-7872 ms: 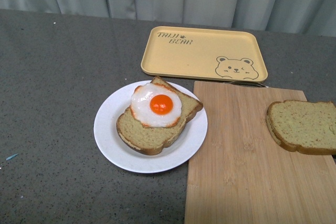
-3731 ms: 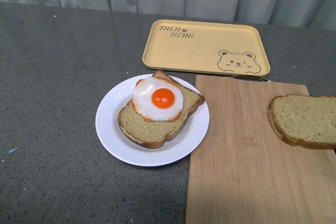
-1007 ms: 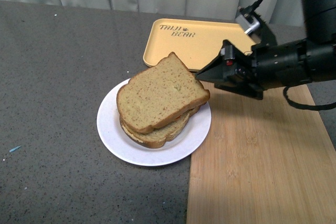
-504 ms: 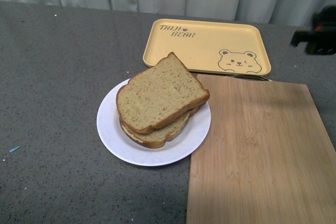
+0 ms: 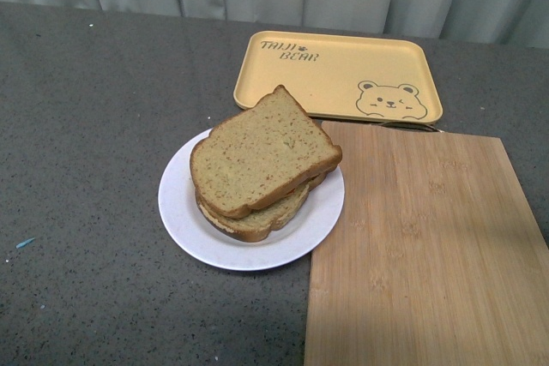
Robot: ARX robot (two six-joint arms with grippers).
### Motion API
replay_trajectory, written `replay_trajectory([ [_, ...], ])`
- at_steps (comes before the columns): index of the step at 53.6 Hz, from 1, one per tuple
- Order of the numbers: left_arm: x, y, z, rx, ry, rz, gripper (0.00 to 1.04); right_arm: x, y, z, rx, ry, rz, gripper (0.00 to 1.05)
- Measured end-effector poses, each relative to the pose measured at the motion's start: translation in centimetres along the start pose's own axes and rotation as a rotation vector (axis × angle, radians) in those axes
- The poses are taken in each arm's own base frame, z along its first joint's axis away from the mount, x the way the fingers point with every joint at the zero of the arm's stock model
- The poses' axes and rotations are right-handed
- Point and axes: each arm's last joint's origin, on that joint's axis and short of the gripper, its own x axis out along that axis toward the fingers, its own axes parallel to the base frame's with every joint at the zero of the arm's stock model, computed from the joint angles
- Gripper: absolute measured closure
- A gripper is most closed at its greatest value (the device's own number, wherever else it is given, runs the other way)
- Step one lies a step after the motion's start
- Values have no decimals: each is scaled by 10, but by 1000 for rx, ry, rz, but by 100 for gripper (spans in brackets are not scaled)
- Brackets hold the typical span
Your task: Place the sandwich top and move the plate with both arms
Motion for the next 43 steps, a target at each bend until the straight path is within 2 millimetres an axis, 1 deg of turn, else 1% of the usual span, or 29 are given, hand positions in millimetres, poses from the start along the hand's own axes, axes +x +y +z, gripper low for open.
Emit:
replay_trajectory([
  [3, 0, 0, 0, 0, 0, 0, 7, -9, -6, 1, 1, 9, 21, 104],
  [6, 0, 0, 0, 0, 0, 0, 7, -19, -11, 3, 1, 7, 0, 104],
  [15, 0, 0, 0, 0, 0, 0, 7, -38, -11, 9, 1, 12, 2, 104],
  [25, 0, 0, 0, 0, 0, 0, 7, -52, -11, 20, 1, -6, 2, 104],
  [43, 0, 0, 0, 0, 0, 0, 7, -72, -11, 19, 1, -4, 2, 104],
])
